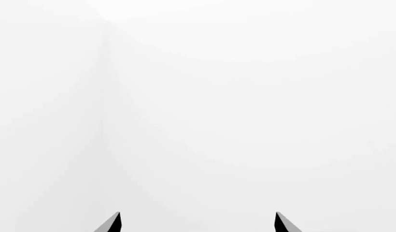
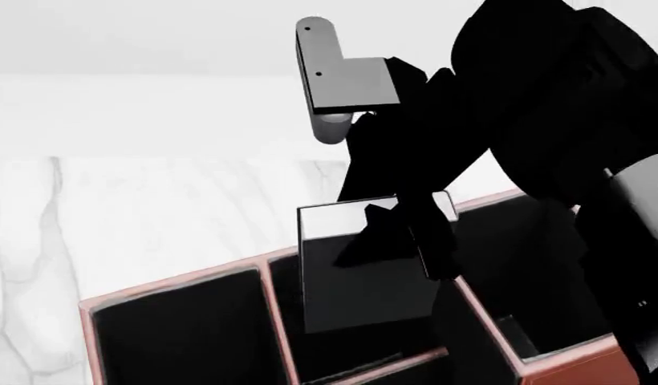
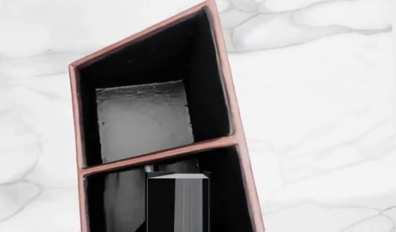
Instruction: Pick up the book and place it in the front compartment of the caddy.
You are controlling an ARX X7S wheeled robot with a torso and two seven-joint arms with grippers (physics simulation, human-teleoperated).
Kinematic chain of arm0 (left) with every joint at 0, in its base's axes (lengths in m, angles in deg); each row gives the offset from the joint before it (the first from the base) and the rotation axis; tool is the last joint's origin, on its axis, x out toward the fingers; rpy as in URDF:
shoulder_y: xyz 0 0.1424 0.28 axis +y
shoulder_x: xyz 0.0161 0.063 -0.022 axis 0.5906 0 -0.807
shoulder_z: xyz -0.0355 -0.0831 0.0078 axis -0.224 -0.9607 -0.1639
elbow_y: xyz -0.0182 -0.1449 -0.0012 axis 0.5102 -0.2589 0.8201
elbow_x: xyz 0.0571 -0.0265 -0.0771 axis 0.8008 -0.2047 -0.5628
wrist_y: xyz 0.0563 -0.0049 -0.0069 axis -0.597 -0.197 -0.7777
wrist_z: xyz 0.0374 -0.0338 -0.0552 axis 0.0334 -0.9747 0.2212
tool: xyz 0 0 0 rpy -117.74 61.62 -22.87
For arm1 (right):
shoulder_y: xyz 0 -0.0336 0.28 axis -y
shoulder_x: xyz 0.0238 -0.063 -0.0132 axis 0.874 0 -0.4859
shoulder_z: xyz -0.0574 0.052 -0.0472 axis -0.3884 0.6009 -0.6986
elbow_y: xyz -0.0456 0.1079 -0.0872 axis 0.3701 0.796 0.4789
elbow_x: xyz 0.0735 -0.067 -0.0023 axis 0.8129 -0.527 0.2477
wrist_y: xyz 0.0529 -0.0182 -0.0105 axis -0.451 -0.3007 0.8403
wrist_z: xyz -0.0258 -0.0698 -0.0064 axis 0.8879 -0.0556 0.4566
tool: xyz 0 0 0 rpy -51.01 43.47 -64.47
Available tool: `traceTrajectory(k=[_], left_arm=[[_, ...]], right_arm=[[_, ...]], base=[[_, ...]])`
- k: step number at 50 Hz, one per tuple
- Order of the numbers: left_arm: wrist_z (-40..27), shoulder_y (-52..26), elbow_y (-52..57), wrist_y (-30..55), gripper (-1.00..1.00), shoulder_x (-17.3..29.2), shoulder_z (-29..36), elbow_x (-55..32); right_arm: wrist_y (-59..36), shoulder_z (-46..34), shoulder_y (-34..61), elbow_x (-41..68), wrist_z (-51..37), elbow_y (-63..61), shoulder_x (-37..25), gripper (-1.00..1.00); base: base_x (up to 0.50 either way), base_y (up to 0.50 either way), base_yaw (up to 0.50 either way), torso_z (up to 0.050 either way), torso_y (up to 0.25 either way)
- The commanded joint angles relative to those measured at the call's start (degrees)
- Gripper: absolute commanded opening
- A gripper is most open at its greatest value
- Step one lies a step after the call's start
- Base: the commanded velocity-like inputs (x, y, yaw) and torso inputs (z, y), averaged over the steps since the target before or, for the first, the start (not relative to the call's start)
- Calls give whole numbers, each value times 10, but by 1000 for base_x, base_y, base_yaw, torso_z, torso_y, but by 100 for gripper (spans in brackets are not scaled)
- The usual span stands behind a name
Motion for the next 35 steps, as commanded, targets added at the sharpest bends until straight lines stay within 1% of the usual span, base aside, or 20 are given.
traceTrajectory(k=[1,7,13,19,27,29,35], left_arm=[[11,1,-1,0,100,-7,-8,7],[9,1,-2,-1,100,-8,-10,5],[8,0,-2,2,100,-7,-10,1],[8,2,-1,3,100,-1,-6,8],[9,2,-1,-3,100,2,1,15],[9,-1,-2,1,100,-3,-10,-2],[9,4,-2,-4,100,-2,-8,4]], right_arm=[[55,-1,-6,2,19,87,50,-100],[96,-58,-5,52,23,162,79,-100],[107,-101,-3,96,22,181,88,-100],[114,-120,-3,118,21,192,93,-100],[124,-145,-4,141,22,202,99,-100],[125,-148,-3,146,22,204,100,-100],[127,-157,-6,155,20,206,101,-100]], base=[[0,0,0,10,0],[0,0,0,0,2],[0,0,0,0,2],[0,0,0,0,0],[1,0,0,0,-221],[0,0,0,0,0],[-2,0,0,0,0]])
